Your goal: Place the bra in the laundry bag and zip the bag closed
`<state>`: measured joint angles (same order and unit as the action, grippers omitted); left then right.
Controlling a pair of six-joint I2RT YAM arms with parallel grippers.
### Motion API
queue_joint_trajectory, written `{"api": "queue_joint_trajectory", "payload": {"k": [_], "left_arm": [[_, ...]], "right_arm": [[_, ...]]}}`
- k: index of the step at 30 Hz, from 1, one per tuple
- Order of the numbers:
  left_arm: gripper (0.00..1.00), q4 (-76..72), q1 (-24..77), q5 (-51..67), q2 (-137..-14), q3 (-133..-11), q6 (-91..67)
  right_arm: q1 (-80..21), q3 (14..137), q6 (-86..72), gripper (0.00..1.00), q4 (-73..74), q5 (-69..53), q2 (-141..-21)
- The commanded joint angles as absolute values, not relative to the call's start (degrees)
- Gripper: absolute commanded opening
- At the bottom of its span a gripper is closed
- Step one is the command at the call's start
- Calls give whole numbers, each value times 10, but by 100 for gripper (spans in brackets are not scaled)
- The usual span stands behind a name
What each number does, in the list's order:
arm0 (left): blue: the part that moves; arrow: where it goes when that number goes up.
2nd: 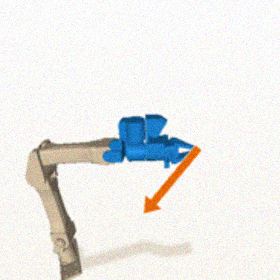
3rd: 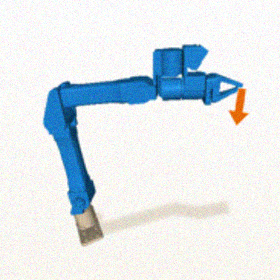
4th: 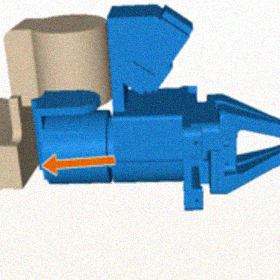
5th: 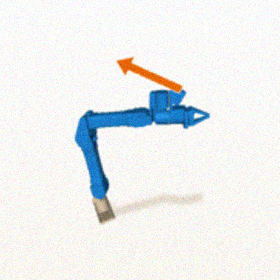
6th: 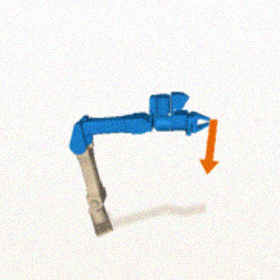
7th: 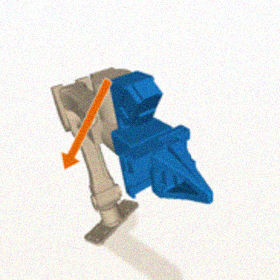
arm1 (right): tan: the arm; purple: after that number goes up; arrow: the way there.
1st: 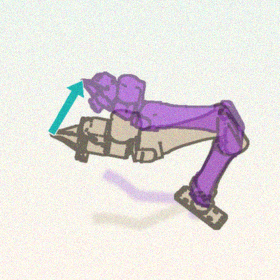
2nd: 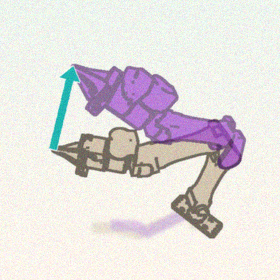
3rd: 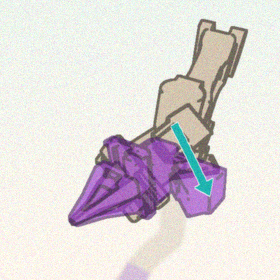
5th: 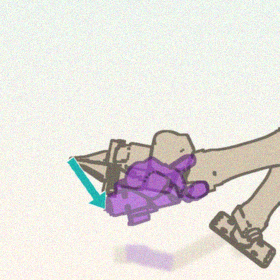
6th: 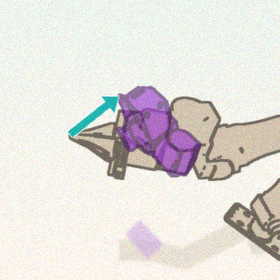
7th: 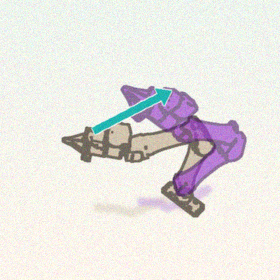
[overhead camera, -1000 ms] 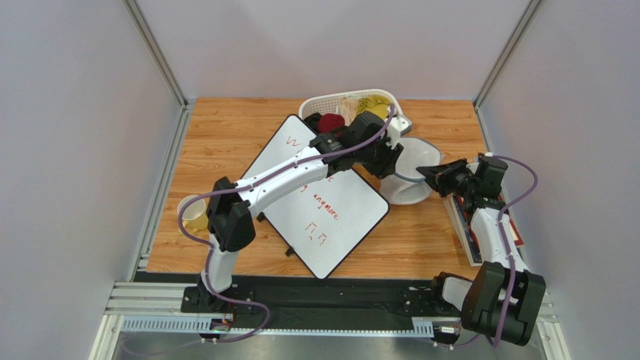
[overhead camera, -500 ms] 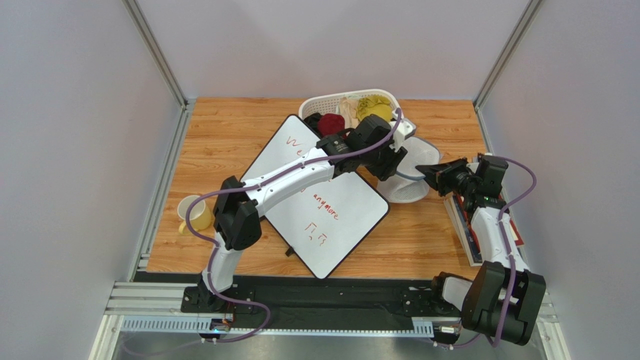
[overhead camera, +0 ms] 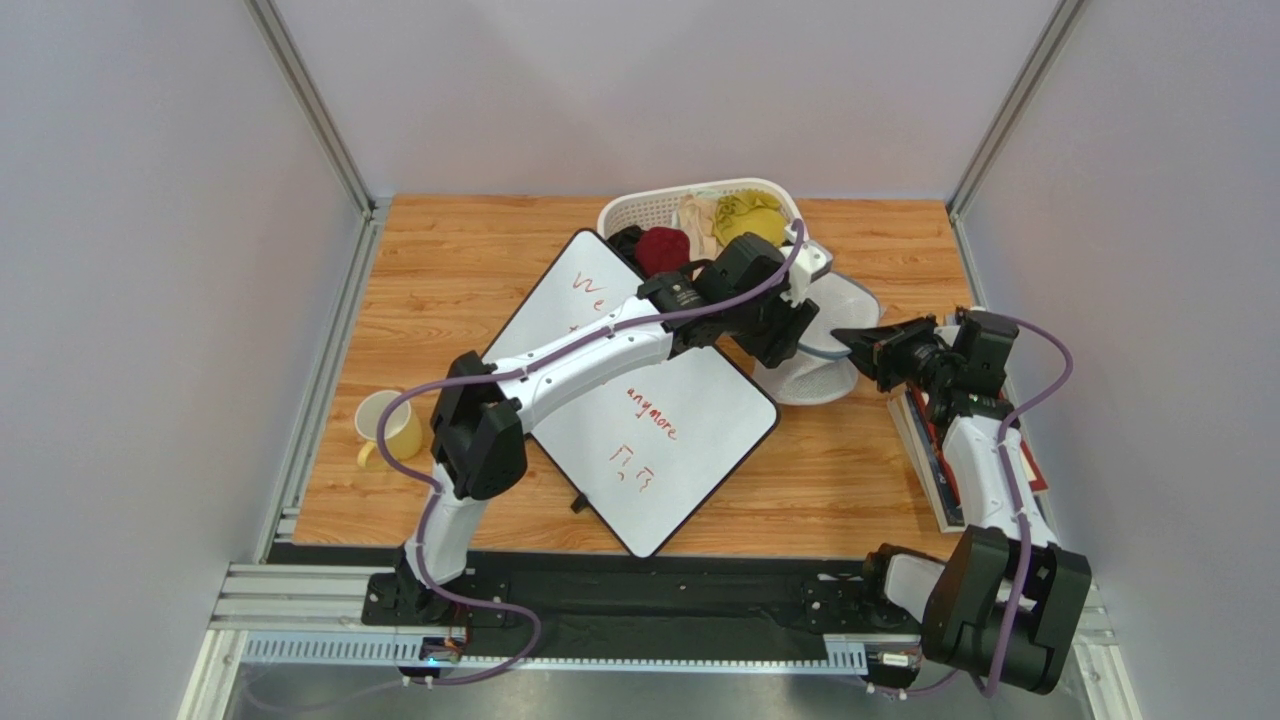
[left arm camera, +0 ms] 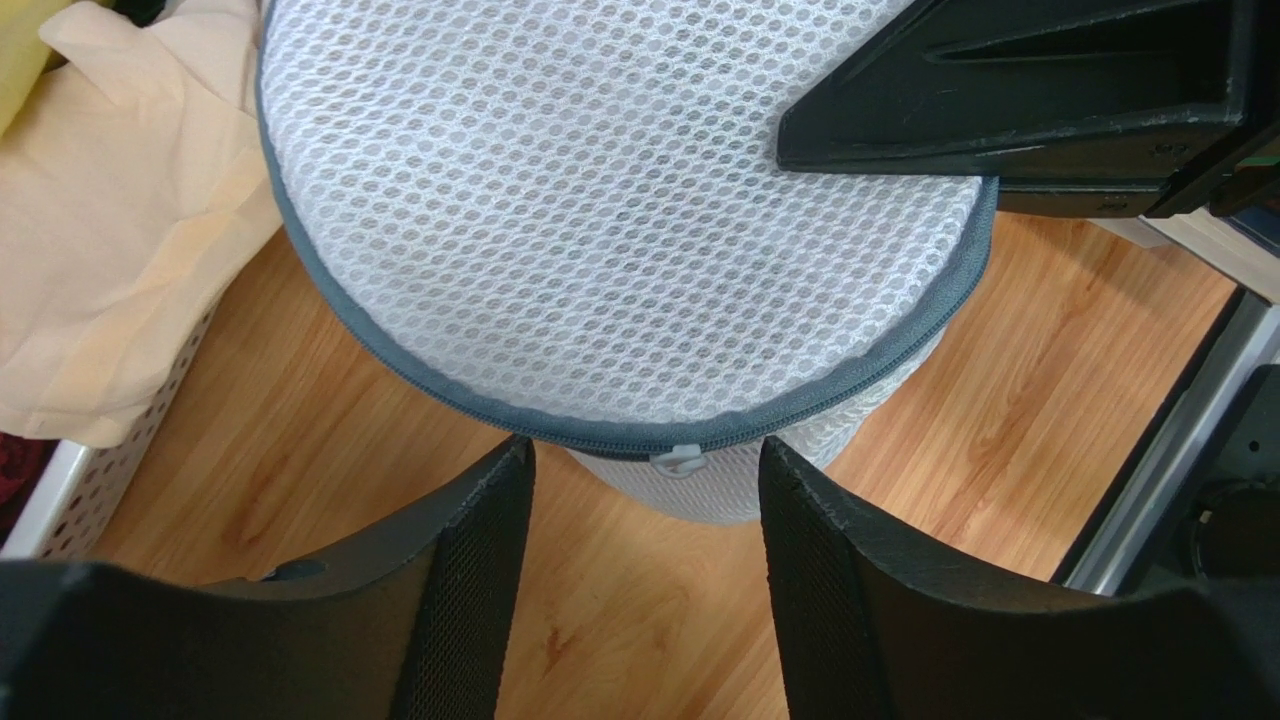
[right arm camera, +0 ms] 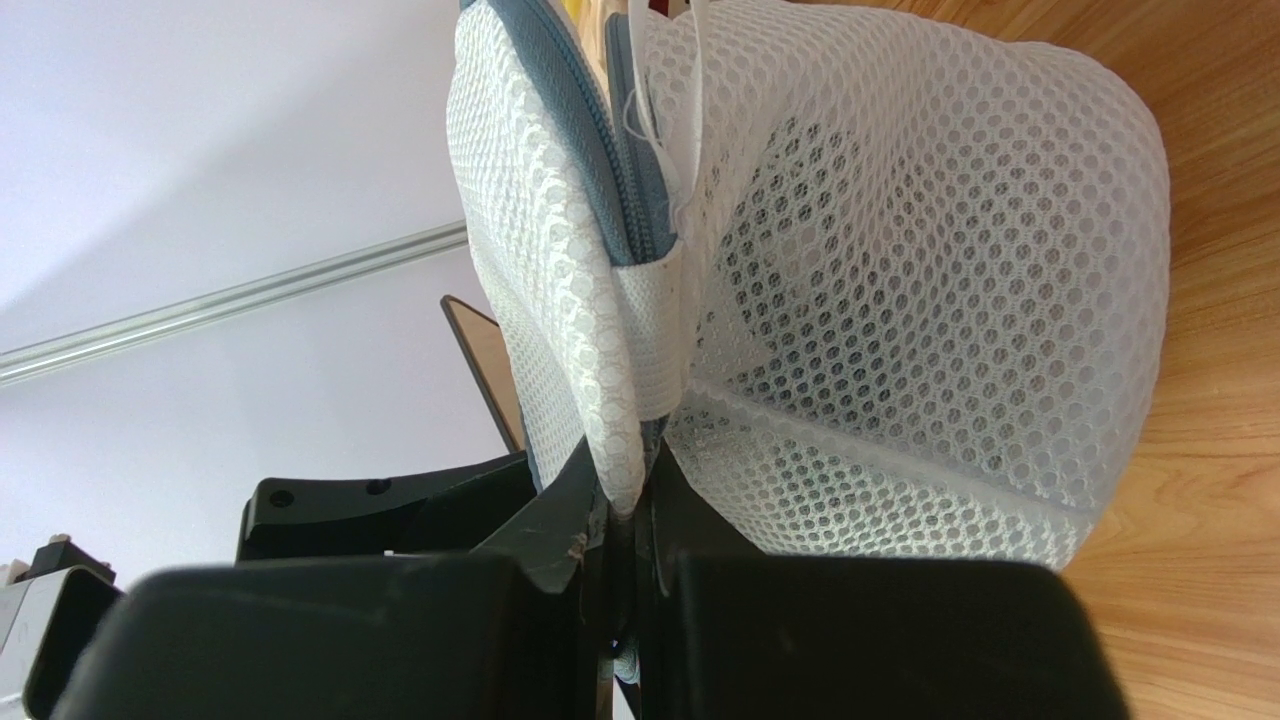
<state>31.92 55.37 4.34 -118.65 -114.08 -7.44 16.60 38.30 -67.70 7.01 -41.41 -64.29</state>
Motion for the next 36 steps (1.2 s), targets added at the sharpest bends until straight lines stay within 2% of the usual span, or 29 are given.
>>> {"api": "queue_joint_trajectory", "payload": {"k": [1, 7, 8, 10, 11, 13, 14, 15, 21, 30, 36], "left_arm": [[61, 294, 557, 61, -1193, -1164, -85], [45, 300, 557, 31, -1203, -1185, -74], [37, 301, 557, 26, -1203, -1186, -71], [29, 307, 557, 5, -1204, -1190, -68], [20, 307, 556, 1, -1204, -1191, -67], [12, 308, 556, -17, -1201, -1190, -62], [2, 308, 557, -25, -1200, -1190, -62], [0, 309, 556, -33, -1199, -1188, -62], [0, 317, 547, -50, -1180, -1166, -51], [0, 301, 528, 26, -1136, -1093, -8], [0, 261, 531, 209, -1142, -1089, -38]], "right_arm": [[169, 392, -695, 0, 40, -443, -622], [169, 381, -693, 0, 39, -463, -612], [169, 375, -693, 0, 40, -466, -606], [169, 369, -691, 0, 43, -471, -599], [169, 366, -689, 0, 44, -472, -592], [169, 361, -681, 0, 52, -478, -586], [169, 360, -677, 0, 56, -482, -582], [169, 361, -672, 0, 60, -483, -579], [187, 391, -574, 0, 136, -494, -577], [195, 470, -437, 0, 251, -467, -603], [169, 549, -361, 2, 319, -434, -664]]}}
